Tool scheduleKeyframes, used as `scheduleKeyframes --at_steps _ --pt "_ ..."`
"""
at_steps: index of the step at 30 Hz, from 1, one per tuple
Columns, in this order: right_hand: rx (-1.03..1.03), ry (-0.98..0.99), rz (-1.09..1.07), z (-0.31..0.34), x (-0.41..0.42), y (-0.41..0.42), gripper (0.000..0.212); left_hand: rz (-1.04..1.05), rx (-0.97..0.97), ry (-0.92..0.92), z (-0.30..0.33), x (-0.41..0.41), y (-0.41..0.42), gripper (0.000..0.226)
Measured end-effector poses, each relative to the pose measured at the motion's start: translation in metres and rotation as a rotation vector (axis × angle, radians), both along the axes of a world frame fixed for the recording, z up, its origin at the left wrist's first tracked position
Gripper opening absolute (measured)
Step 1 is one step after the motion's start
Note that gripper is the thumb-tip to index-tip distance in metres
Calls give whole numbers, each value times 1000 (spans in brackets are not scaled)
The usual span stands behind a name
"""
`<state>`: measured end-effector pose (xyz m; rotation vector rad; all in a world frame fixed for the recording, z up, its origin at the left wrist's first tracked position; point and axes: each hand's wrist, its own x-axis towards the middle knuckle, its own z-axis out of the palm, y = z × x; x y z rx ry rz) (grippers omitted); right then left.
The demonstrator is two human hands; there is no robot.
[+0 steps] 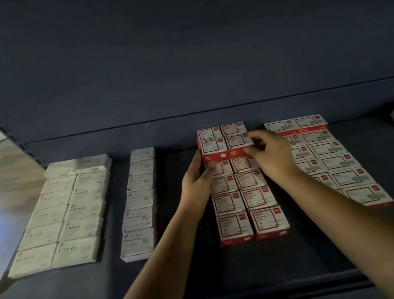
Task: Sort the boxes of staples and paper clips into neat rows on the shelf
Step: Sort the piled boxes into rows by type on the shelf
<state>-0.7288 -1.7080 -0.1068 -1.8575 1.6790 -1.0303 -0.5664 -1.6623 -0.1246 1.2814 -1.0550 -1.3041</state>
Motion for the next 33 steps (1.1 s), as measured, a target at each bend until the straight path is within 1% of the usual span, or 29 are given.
scheduleKeyframes --at_steps 3,5,7,9,11,12,14,16,17,19,24,28,31,33 --pt "-86 14 -40 -5 7 7 27 -20 5 -6 -3 4 -2 46" --pt "-93 59 -58 -5 10 8 25 -28 -1 -51 -3 5 -2 47" --pt "-81 177 -60 -4 12 8 23 -36 -24 -160 -2 3 -1 48" --pt "-73 376 -79 2 14 8 24 -47 -74 -316 -1 1 -1 50" --pt "-18 526 -91 11 17 10 33 -56 -125 -442 2 -1 -2 52" --pt "26 552 -84 15 18 12 39 -54 -136 -473 5 -1 -2 52" --pt "74 535 -60 19 17 18 48 -5 -132 -509 13 -3 1 56" --pt "42 484 -29 19 9 28 49 55 -137 -613 21 -6 9 63" --pt "26 460 -15 18 4 33 49 60 -174 -670 24 -9 13 65" --pt "14 433 2 16 -8 41 47 12 -254 -763 29 -17 19 67" --pt "40 486 -16 11 -49 50 47 -144 -293 -1005 38 -56 25 65" --pt "22 488 -33 11 -91 55 48 -190 -334 -1080 40 -101 25 65" --pt "48 466 -46 12 -124 55 48 -224 -394 -1136 39 -135 20 66" --pt "39 433 -46 11 -149 54 46 -277 -384 -1195 37 -159 16 67"
